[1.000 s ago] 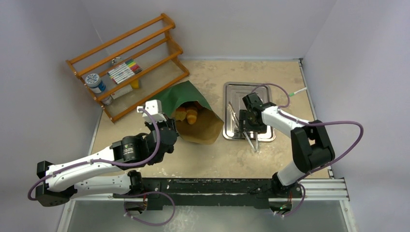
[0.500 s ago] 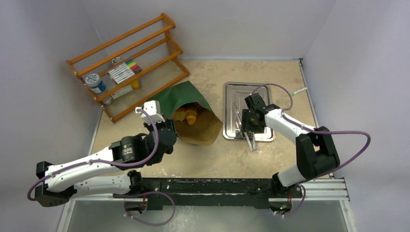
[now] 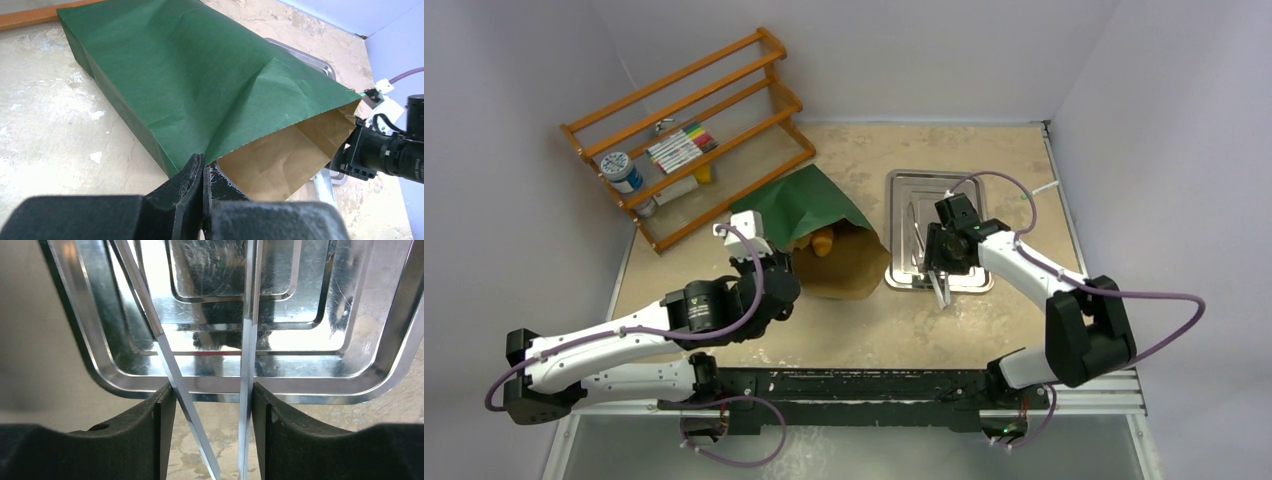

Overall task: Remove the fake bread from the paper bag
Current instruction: Pick up the clamp from the container.

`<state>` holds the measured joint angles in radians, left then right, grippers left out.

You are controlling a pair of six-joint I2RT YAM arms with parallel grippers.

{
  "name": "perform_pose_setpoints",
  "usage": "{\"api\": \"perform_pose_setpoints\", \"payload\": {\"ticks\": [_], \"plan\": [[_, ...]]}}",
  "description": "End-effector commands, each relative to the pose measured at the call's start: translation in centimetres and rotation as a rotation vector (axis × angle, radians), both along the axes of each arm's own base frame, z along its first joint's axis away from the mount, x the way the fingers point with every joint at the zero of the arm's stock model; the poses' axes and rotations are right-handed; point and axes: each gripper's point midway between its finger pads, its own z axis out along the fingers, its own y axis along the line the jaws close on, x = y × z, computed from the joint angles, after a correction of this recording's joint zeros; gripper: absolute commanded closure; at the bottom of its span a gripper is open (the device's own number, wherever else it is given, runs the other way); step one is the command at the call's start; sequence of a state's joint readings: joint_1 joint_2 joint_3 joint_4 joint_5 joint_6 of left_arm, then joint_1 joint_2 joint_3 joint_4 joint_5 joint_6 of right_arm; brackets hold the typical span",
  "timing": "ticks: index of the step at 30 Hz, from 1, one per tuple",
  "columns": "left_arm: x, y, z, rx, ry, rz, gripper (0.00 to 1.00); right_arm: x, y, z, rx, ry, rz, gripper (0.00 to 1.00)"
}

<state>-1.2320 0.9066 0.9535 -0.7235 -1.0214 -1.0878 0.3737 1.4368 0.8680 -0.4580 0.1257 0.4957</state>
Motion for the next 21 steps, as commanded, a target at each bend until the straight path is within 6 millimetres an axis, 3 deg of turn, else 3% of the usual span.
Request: {"api": "perform_pose_setpoints", "payload": {"ticks": [1,9,21], "plan": [[0.0,0.3,0.0,-0.042,0.001,0.026,1.0,0.9,1.0,2.5,0.066,-0.078,-0.003,0.54],[0.0,0.1,-1.6,-0.031,0.016,0.034,1.0,0.3,1.5,4.4,0.102,-0.12,-0.002,0.57],[-0.4,0.6,-4.7,-0.074,0.057,0.066,1.0,-0.9,2.9,9.1,0.134,-0.205,0.003,0.59]]}}
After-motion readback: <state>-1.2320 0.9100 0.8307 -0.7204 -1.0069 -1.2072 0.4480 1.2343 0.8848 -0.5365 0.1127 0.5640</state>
